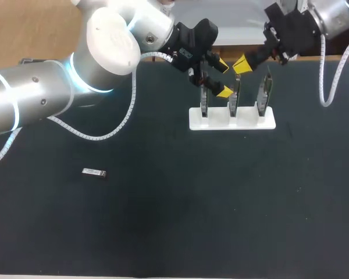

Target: Pick up the optical module with the left hand, and insert it into the network port with the right hand.

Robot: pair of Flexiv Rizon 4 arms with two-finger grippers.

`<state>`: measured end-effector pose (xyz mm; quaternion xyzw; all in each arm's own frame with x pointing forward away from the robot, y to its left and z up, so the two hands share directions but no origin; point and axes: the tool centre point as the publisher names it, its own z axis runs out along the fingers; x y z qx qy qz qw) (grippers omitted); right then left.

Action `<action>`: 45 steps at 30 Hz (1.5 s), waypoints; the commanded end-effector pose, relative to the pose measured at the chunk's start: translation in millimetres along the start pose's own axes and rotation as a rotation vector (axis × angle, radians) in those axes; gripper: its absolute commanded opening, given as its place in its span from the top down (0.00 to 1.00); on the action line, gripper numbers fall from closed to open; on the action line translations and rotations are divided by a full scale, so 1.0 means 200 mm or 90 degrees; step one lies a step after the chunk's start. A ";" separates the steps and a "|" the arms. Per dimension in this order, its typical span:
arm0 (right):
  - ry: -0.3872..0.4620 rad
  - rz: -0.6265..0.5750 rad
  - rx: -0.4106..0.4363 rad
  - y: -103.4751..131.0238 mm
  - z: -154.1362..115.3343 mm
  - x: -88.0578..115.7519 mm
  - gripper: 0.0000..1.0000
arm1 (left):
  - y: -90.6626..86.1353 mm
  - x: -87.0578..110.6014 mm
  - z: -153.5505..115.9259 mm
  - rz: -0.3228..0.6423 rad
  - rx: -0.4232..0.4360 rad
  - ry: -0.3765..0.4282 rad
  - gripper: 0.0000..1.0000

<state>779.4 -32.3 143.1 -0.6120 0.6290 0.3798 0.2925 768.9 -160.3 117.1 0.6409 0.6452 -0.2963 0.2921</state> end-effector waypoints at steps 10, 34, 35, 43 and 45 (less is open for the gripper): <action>-0.039 -0.068 0.022 0.05 -0.21 -0.12 1.00 | 0.01 0.00 0.00 -0.001 0.002 0.003 0.00; -0.043 -0.075 0.014 0.19 -0.42 0.17 1.00 | 0.01 0.00 0.00 -0.001 0.002 0.003 0.00; -0.042 -0.070 0.015 0.19 -0.42 0.19 1.00 | 0.01 0.00 0.00 -0.001 0.002 0.003 0.00; -0.052 -0.053 0.040 0.15 -0.47 0.26 1.00 | 0.01 0.00 0.00 -0.001 0.002 0.003 0.00; -0.058 -0.052 0.037 0.14 -0.47 0.27 1.00 | 0.01 0.00 0.00 -0.001 0.002 0.003 0.00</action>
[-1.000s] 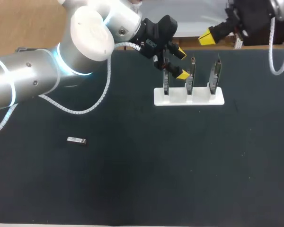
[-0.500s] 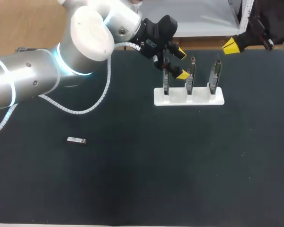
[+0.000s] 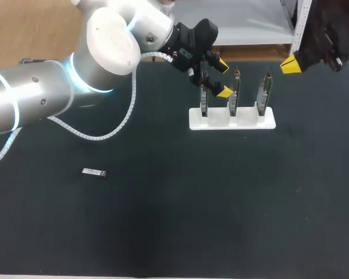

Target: Pick up the optical module with the left hand, and insert it into the network port with the right hand.

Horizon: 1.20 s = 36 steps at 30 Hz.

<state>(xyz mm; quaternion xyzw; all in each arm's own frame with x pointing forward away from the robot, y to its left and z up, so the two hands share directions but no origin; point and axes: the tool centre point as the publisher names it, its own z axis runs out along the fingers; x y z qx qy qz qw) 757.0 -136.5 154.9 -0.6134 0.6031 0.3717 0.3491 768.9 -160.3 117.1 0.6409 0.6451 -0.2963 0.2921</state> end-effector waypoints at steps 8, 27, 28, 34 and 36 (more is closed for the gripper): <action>-0.012 -0.007 -0.017 -0.04 -0.03 0.06 1.00 | 0.01 0.00 0.00 -0.001 0.002 0.003 0.00; -0.018 -0.007 -0.012 -0.10 -0.02 0.08 1.00 | 0.01 0.00 0.00 -0.001 0.002 0.003 0.00; -0.018 -0.007 -0.012 -0.10 -0.02 0.08 1.00 | 0.01 0.00 0.00 -0.001 0.002 0.003 0.00; -0.018 -0.006 -0.011 -0.10 -0.01 0.08 1.00 | 0.01 0.00 0.00 -0.001 0.002 0.003 0.00; -0.018 -0.006 -0.010 -0.10 -0.01 0.08 1.00 | 0.01 0.00 0.00 -0.001 0.002 0.003 0.00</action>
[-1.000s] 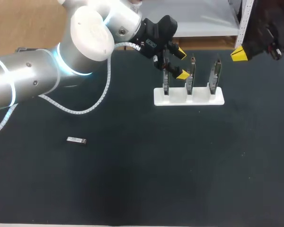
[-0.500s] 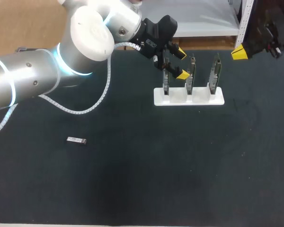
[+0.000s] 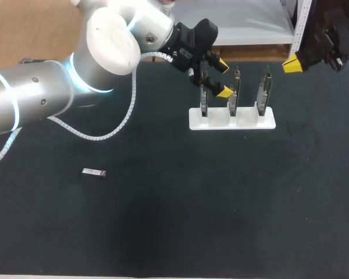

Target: Pick up the optical module with the left hand, and insert it into the network port with the right hand.

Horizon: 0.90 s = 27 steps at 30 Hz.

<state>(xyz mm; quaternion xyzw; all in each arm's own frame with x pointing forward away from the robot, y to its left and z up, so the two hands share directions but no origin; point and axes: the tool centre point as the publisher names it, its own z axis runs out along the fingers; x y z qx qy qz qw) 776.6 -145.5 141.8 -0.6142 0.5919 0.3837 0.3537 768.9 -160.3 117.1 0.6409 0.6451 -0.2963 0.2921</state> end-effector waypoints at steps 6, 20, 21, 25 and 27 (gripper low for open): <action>0.008 0.012 0.009 -0.01 0.01 0.00 0.00 | 0.01 0.00 0.00 -0.001 0.002 0.003 0.00; 0.008 0.012 0.009 -0.01 0.01 0.00 0.00 | 0.01 0.00 0.00 -0.001 0.002 0.003 0.00; 0.008 0.012 0.009 -0.01 0.01 0.00 0.00 | 0.01 -0.01 0.00 0.000 0.003 0.001 0.00; 0.008 0.012 0.009 -0.01 0.01 0.00 0.00 | 0.01 -0.02 -0.03 0.001 -0.007 -0.005 0.00; 0.008 0.012 0.009 -0.01 0.01 0.00 0.00 | 0.00 -0.04 -0.05 0.007 -0.011 -0.011 0.00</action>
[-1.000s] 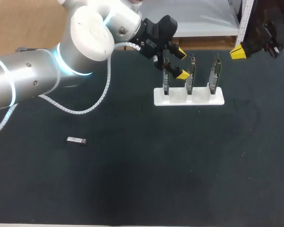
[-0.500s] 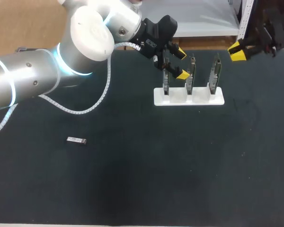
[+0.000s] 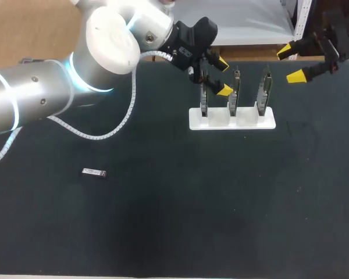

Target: Pick up the optical module with the left hand, and insert it into the network port with the right hand.

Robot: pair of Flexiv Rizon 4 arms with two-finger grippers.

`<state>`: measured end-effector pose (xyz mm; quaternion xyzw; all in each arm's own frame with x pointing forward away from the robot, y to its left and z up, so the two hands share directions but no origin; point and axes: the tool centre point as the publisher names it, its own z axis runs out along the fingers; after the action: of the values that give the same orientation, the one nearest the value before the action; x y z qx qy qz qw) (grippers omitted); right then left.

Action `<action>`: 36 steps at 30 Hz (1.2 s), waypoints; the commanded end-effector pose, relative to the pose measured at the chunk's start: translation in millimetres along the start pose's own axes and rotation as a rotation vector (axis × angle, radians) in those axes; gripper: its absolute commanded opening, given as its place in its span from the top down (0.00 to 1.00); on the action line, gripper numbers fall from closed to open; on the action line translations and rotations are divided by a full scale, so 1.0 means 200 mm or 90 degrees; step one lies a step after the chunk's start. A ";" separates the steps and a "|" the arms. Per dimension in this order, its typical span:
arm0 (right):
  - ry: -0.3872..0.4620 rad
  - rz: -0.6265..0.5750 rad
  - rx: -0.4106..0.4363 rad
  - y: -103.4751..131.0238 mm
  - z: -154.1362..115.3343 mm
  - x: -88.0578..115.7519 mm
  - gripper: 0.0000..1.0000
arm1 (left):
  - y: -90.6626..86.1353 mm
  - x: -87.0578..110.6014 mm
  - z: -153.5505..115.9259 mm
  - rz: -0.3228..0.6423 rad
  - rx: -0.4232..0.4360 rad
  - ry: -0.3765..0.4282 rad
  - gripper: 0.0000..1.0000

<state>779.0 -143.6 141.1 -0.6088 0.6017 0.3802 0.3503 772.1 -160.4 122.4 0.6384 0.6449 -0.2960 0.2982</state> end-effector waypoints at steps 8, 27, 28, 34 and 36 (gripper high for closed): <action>0.001 0.000 0.002 0.00 0.00 0.00 0.00 | -0.04 -0.08 -0.19 0.027 -0.038 -0.036 0.00; 0.001 0.000 0.002 0.00 0.00 0.00 0.00 | -0.14 0.37 -0.90 0.171 -0.223 0.193 0.00; 0.001 0.000 0.002 0.00 0.00 0.00 0.00 | -0.15 0.41 -0.93 0.167 -0.220 0.202 0.00; 0.001 0.000 0.002 0.00 0.00 0.00 0.00 | -0.20 0.65 -1.09 0.144 -0.217 0.309 0.00; 0.001 0.000 0.002 0.00 0.00 0.00 0.00 | -0.22 0.73 -1.15 0.138 -0.224 0.363 0.00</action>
<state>779.0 -143.6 141.1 -0.6088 0.6018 0.3801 0.3503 745.4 84.4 139.6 0.7036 0.6577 -0.0023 0.2691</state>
